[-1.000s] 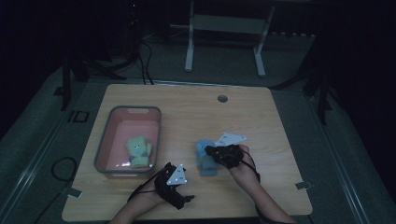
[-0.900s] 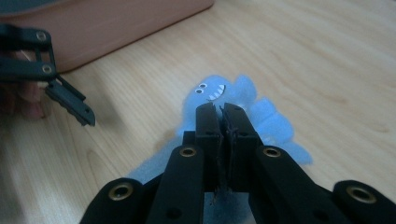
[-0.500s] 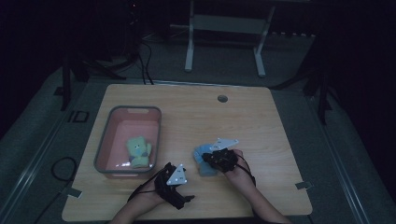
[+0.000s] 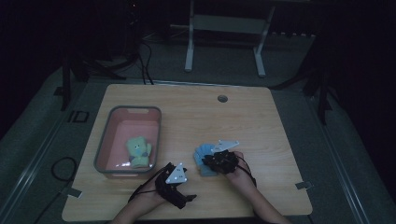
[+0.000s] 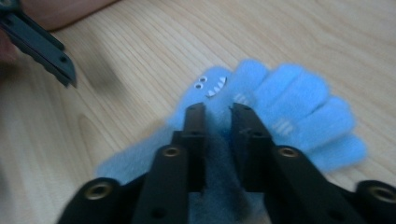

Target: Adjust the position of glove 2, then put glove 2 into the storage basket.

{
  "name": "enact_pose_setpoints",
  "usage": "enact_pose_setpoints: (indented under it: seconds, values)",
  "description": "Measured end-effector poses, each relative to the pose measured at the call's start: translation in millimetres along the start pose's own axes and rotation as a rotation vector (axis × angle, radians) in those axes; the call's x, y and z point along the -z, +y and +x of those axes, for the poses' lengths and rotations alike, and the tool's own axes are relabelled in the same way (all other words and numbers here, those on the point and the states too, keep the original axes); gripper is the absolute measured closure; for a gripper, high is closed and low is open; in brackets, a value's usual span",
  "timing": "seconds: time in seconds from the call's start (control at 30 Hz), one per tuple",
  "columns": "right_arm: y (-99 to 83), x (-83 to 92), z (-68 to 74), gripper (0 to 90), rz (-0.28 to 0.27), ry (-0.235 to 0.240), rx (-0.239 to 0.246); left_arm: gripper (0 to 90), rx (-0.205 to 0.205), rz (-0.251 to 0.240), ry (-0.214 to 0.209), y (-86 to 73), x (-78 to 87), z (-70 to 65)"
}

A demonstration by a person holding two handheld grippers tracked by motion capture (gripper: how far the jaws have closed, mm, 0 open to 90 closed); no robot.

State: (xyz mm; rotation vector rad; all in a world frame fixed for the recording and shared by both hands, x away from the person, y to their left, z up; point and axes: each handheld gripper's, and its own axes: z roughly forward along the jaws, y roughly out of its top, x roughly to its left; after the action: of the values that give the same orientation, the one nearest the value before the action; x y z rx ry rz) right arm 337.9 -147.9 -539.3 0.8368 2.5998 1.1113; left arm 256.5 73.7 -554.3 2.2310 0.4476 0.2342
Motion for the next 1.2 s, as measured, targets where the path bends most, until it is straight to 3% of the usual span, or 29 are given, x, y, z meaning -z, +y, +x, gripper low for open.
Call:
enact_pose_setpoints:
  seconds: [0.13,0.23,0.33,0.37,0.5,0.63,0.77,0.93,1.0,1.1,1.2]
  values:
    - [3.0,9.6,-1.0,48.1,-0.034,0.002,0.007,4.4,-0.021,0.003,0.052,2.1,-0.8,-0.9]
    - [2.3,15.0,-4.4,25.7,-0.037,0.033,-0.013,4.6,0.001,-0.014,0.076,4.6,1.9,0.3]
    - [-0.2,18.2,-6.3,17.7,-0.045,0.040,-0.018,4.7,0.014,-0.012,0.072,6.6,3.8,0.5]
    - [-2.9,20.1,-9.5,14.2,-0.056,0.042,-0.036,4.7,0.022,-0.022,0.046,8.4,4.1,-1.3]
    - [-6.9,25.5,-19.8,17.1,-0.073,0.072,-0.065,4.6,0.012,0.017,0.010,12.0,-1.0,-5.9]
    - [-7.7,32.1,-25.5,14.3,-0.108,0.046,-0.074,4.6,0.006,0.051,-0.003,13.5,-6.1,-7.4]
    - [-6.4,36.5,-27.9,14.0,-0.089,0.047,-0.101,4.6,0.020,0.035,-0.009,16.3,-5.0,-5.7]
    - [-1.6,36.7,-26.3,12.2,-0.070,0.045,-0.098,4.7,0.023,0.020,0.016,18.9,-4.2,-2.5]
    - [1.3,38.5,-27.3,12.3,-0.081,0.085,-0.106,5.1,-0.004,-0.009,0.031,20.0,-3.5,-1.8]
    - [4.4,38.1,-29.5,15.9,-0.078,0.054,-0.082,7.7,-0.032,-0.031,0.041,22.0,-4.5,-1.1]
    - [6.8,35.8,-33.4,22.0,-0.078,0.032,-0.086,12.6,-0.058,-0.031,0.049,24.4,-5.8,-0.1]
